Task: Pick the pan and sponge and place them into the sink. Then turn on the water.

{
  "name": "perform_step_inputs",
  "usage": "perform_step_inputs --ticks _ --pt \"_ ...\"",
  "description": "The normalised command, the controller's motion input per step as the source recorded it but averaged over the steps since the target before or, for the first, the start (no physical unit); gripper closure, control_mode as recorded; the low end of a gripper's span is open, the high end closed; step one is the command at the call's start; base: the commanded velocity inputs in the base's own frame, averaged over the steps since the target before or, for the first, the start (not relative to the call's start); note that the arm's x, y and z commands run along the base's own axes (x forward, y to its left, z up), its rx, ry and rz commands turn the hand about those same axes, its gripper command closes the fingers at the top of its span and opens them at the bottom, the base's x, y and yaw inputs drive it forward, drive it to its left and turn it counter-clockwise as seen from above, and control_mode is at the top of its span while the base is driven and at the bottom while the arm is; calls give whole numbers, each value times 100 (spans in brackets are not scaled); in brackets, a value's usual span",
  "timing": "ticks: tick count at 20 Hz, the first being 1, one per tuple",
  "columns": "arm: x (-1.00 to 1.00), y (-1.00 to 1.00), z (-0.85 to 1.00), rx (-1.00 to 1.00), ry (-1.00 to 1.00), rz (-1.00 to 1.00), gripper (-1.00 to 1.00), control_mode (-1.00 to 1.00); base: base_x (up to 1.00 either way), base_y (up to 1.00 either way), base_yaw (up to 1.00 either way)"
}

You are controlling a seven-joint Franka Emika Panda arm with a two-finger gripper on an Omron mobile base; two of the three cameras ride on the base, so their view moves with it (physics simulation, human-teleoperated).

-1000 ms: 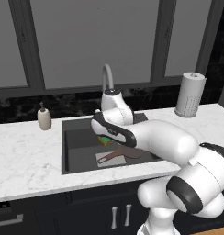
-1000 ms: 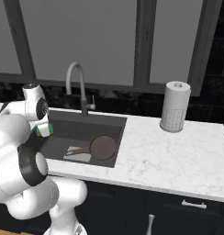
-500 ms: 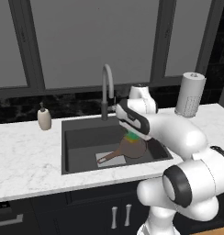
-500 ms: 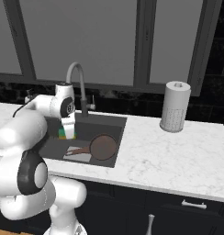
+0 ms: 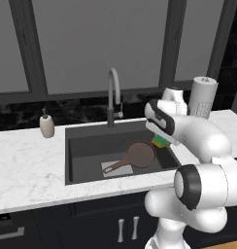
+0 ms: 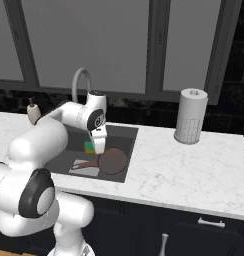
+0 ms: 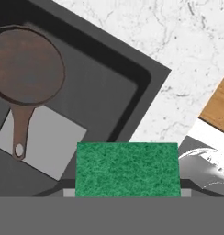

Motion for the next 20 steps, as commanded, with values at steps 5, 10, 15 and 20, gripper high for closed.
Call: perform_step_inputs --ticks 5,10,15,20 --pt "17 -14 -24 1 -19 5 100 -100 0 0 0" --pt "43 0 -28 0 -7 6 100 -100 0 0 0" --pt "54 0 -34 0 0 6 100 -100 0 0 0" --pt "50 0 -50 0 0 7 100 -100 0 0 0"
